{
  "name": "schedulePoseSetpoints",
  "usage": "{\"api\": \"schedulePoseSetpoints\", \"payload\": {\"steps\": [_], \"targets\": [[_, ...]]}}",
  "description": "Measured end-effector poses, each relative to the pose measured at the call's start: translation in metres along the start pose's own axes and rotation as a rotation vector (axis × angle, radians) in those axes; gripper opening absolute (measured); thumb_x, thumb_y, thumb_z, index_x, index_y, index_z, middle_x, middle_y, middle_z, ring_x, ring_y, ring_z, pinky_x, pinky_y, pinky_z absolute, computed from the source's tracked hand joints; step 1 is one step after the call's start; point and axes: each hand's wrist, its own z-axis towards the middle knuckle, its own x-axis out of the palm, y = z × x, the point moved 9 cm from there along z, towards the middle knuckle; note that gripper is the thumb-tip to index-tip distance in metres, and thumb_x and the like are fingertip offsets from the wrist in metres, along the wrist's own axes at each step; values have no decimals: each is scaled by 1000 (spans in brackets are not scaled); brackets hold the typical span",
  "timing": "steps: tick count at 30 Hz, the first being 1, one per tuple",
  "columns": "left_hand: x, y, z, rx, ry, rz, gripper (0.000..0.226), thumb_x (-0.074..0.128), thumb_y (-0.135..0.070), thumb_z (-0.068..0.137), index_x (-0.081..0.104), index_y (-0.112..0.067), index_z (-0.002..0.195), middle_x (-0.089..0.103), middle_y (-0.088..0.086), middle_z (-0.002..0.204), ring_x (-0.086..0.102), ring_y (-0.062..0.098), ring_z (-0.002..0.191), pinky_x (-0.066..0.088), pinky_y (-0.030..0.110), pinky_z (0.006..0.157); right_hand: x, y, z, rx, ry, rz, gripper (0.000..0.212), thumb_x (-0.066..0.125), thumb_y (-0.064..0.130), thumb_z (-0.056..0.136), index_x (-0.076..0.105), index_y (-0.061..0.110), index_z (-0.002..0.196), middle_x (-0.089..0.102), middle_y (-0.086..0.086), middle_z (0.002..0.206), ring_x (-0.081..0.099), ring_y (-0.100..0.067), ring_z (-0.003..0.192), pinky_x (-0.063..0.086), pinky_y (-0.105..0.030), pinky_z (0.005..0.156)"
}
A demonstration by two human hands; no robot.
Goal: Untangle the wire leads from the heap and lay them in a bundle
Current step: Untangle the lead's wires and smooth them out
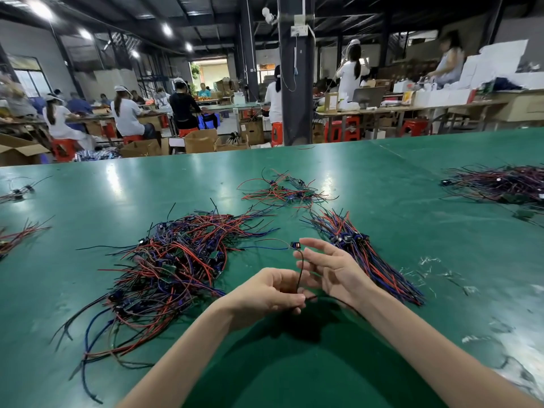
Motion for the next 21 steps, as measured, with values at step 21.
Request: {"api": "schedulePoseSetpoints", "payload": {"steps": [21], "targets": [[-83, -6, -15, -83, -613, 274, 28, 36, 12, 93, 56, -6, 88, 54, 6, 82, 52, 12, 53, 49, 21, 51, 7, 25, -11, -150, 155, -19, 53, 62, -13, 65, 56, 9, 113, 59, -7, 73, 61, -17, 61, 56, -27, 58]]}}
